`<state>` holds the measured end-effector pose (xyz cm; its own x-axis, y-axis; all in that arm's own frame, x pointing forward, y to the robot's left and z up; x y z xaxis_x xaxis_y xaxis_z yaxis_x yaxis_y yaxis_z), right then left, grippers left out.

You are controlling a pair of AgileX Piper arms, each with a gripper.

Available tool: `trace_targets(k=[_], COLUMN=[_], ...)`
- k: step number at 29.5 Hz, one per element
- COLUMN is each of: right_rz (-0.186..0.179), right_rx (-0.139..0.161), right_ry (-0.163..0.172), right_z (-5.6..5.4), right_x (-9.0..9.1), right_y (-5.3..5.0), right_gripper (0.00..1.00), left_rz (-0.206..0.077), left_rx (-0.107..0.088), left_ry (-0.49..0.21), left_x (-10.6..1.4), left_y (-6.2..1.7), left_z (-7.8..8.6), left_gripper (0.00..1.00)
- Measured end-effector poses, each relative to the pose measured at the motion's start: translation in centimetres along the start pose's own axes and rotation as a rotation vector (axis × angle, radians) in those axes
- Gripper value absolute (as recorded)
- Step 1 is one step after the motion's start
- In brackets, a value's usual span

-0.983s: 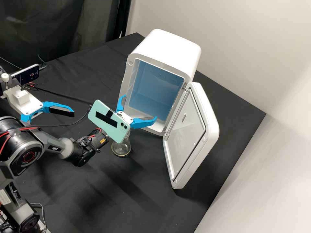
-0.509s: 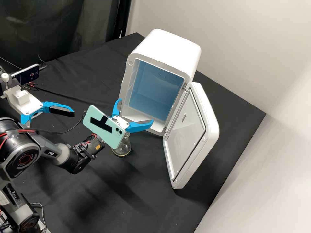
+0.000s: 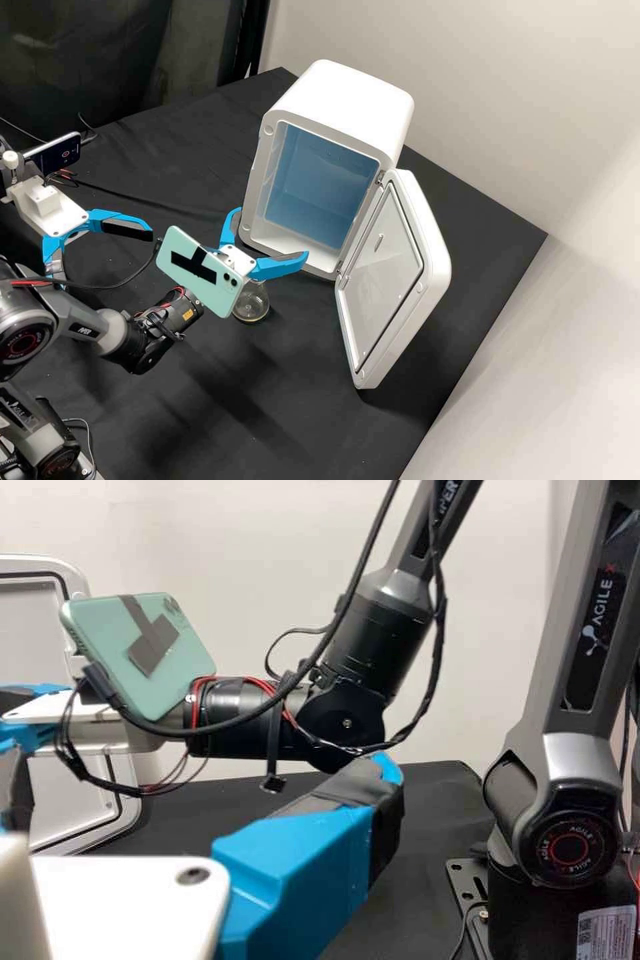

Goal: Place the flask in the incubator

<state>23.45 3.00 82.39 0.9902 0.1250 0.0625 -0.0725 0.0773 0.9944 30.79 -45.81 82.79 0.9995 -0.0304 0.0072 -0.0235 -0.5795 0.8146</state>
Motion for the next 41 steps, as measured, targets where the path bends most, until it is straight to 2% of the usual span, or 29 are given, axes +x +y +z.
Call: trace_targets(k=[8, 12, 15, 21, 33, 41], right_rz=[-0.055, -0.096, -0.138, -0.173, -0.271, -0.308], right_rx=[0.002, -0.001, -0.014, -0.014, 0.004, 0.009], right_ry=[-0.029, -0.04, -0.044, -0.093, -0.176, -0.206], right_z=[0.6, 0.9, 1.3, 2.3, 4.0, 4.7], right_x=[-1.5, -2.3, -3.0, -3.9, -4.1, -4.0], right_y=[-1.1, -1.8, -2.3, -2.8, -4.7, -5.4], right_gripper=[1.0, 1.0, 1.0, 1.0, 1.0, 1.0], left_rz=[0.0, 0.0, 0.0, 0.0, 0.0, 0.0], left_rx=[0.0, 0.0, 0.0, 0.0, 0.0, 0.0], left_ry=[0.0, 0.0, 0.0, 0.0, 0.0, 0.0], left_x=[0.0, 0.0, 0.0, 0.0, 0.0, 0.0], left_y=[0.0, 0.0, 0.0, 0.0, 0.0, 0.0], left_z=[0.0, 0.0, 0.0, 0.0, 0.0, 0.0], left_gripper=[1.0, 1.0, 1.0, 1.0, 1.0, 1.0])
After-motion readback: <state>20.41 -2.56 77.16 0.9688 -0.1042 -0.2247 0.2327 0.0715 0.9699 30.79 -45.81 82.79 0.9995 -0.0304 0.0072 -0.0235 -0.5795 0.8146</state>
